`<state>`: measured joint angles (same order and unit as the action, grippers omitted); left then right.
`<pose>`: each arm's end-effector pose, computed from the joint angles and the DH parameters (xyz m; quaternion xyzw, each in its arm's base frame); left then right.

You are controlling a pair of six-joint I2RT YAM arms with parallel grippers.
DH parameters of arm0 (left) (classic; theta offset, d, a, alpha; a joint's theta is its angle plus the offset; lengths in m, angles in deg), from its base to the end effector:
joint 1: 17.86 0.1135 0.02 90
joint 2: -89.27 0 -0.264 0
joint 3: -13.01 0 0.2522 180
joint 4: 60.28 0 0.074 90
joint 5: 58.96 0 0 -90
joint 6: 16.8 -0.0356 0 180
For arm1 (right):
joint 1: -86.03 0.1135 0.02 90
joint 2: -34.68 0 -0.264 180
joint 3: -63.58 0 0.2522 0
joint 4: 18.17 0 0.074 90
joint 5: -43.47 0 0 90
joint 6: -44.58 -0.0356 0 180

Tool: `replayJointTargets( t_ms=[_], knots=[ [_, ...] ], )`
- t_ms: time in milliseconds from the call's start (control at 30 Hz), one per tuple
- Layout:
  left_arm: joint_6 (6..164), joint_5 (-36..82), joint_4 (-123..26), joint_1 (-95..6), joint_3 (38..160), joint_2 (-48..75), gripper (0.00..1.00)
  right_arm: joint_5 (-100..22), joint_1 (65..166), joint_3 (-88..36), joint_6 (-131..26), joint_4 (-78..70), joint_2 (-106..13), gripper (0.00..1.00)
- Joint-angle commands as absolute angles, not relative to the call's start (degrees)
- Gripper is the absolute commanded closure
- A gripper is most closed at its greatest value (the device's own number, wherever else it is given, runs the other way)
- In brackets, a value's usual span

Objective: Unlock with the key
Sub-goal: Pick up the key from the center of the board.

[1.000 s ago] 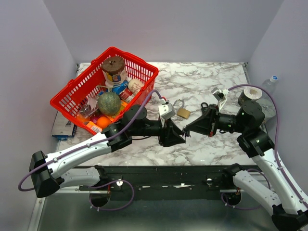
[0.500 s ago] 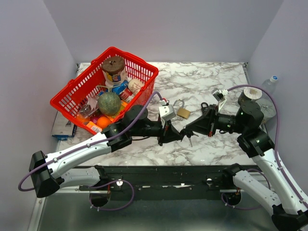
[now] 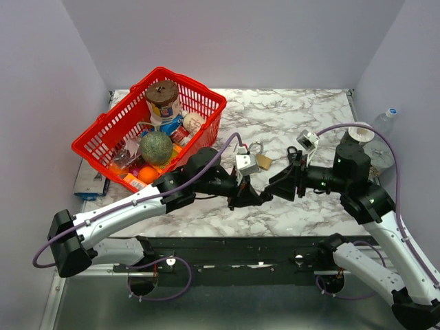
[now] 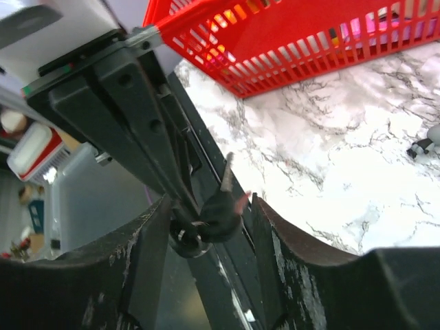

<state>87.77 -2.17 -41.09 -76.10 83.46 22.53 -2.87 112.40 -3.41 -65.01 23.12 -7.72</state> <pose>0.1242 -0.2377 0.3447 0.4443 0.6436 -0.5274 0.3320 0.1234 0.0886 0.3678 -0.2656 0.7303 0.4910 0.3937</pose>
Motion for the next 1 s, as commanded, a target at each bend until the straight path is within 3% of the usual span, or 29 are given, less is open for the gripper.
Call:
replayJointTargets(
  t_ms=[0,167,333,967],
  knots=[
    [85.2,-7.5,-38.7,-76.3,85.7,20.8,1.0,-5.1,114.6,-5.6,-59.2,28.0,-8.3,0.41],
    [84.2,-7.9,-37.2,-76.2,86.6,19.8,1.0,-3.2,114.7,-5.1,-57.5,28.9,-8.3,0.45],
    [84.3,-8.2,-37.0,-76.3,86.6,19.0,1.0,-2.5,114.8,-3.5,-56.7,31.1,-8.8,0.62],
    [84.2,-8.5,-37.0,-76.3,86.7,18.2,1.0,1.6,117.0,-0.9,-58.3,28.5,-8.6,0.63]
  ],
)
